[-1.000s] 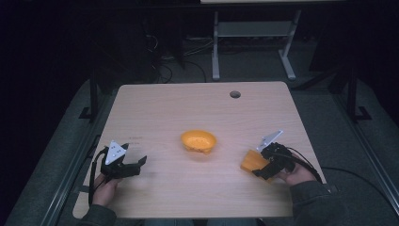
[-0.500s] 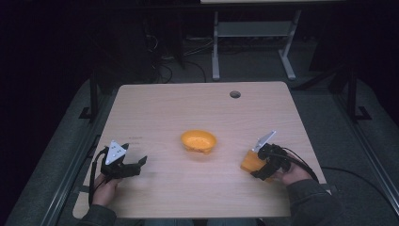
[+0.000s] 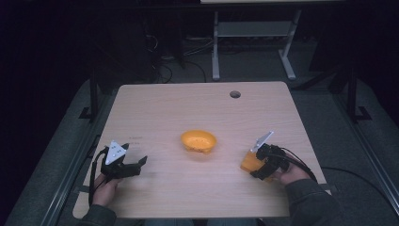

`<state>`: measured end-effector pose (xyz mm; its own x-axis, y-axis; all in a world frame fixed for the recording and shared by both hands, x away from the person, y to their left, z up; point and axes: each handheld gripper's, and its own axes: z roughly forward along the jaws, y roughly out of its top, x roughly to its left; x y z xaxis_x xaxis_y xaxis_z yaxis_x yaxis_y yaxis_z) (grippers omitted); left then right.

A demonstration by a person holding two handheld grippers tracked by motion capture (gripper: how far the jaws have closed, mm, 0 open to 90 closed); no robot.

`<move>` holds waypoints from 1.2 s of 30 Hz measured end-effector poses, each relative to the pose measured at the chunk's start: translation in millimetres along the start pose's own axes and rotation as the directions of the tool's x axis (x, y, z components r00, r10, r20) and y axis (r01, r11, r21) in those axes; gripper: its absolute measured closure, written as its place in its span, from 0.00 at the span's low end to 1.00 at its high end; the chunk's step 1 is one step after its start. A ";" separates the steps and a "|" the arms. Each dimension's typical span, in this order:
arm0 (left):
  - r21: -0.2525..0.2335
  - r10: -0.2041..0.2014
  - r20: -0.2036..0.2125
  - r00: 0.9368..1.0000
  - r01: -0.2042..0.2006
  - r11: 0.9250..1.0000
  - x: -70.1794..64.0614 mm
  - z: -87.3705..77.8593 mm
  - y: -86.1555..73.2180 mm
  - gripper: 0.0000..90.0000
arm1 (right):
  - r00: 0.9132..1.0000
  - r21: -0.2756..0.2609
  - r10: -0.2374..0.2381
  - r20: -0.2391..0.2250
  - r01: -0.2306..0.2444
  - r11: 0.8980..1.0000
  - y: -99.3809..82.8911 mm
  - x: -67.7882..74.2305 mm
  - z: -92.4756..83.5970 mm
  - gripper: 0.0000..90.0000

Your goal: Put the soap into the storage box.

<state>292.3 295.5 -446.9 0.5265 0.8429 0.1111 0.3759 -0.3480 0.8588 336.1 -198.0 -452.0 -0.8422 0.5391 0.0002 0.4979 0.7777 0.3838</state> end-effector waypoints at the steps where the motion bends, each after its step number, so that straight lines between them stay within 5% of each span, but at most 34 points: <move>1: 0.001 0.001 0.000 1.000 -0.001 1.000 -0.1 -0.1 0.1 0.16 | 1.000 0.000 0.000 0.000 0.000 1.000 0.0 0.0 0.0 0.22; 22: -0.002 -0.007 0.000 1.000 0.007 1.000 1.1 -1.3 0.2 0.16 | 1.000 -0.040 -0.020 -0.005 0.019 0.999 1.4 1.7 -6.5 0.23; 36: -0.007 -0.017 0.002 1.000 0.017 1.000 2.1 -2.4 0.3 0.16 | 0.998 -0.070 -0.058 0.008 0.058 0.996 17.7 2.6 -18.2 0.23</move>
<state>291.7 298.2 -445.2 0.5211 0.8482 0.0953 0.3799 -0.3305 0.8640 339.0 -188.8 -428.4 -0.8678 0.4961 -0.0295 0.4326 0.7831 0.4468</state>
